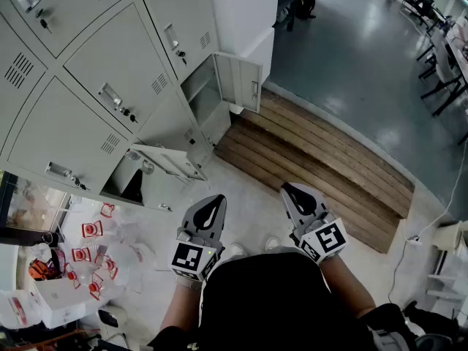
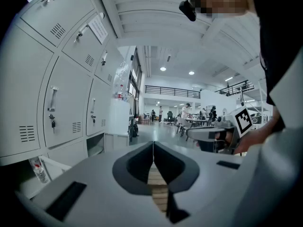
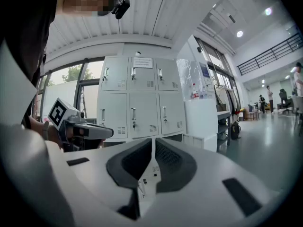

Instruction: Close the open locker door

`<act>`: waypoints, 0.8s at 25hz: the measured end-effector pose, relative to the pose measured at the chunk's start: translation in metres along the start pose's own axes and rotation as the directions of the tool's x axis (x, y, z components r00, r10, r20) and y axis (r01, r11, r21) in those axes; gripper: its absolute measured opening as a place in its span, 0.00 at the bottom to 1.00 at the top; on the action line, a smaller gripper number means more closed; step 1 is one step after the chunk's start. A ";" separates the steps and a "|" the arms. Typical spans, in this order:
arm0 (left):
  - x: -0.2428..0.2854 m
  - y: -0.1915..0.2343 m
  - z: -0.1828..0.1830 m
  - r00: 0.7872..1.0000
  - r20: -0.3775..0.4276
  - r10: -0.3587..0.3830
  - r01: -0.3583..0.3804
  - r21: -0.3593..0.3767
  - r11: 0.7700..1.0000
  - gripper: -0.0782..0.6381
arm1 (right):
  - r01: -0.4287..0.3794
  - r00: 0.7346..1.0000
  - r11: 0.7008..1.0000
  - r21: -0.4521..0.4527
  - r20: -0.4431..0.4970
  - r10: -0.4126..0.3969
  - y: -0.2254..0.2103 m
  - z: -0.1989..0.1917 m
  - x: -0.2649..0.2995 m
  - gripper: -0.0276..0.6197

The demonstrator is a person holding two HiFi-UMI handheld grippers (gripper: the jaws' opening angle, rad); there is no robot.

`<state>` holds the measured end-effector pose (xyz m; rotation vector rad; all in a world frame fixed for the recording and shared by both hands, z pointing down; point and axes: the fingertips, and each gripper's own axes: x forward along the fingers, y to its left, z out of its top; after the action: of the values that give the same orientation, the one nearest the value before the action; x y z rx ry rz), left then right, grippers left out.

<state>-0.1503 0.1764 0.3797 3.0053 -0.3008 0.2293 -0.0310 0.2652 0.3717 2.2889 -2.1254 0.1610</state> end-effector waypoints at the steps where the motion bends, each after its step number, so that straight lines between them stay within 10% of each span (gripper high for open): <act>1: -0.001 0.004 0.000 1.000 0.000 -0.002 0.002 -0.002 1.000 0.14 | -0.001 1.000 1.000 0.002 -0.003 0.001 0.003 -0.001 0.004 0.11; 20: 0.004 0.087 -0.021 0.998 -0.042 -0.037 0.036 -0.023 0.999 0.14 | 0.070 0.998 0.993 0.094 -0.017 -0.068 0.007 -0.022 0.073 0.11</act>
<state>-0.1670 0.0933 0.4095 2.9770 -0.2426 0.2843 -0.0341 0.1937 0.3994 2.4009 -2.0719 0.2809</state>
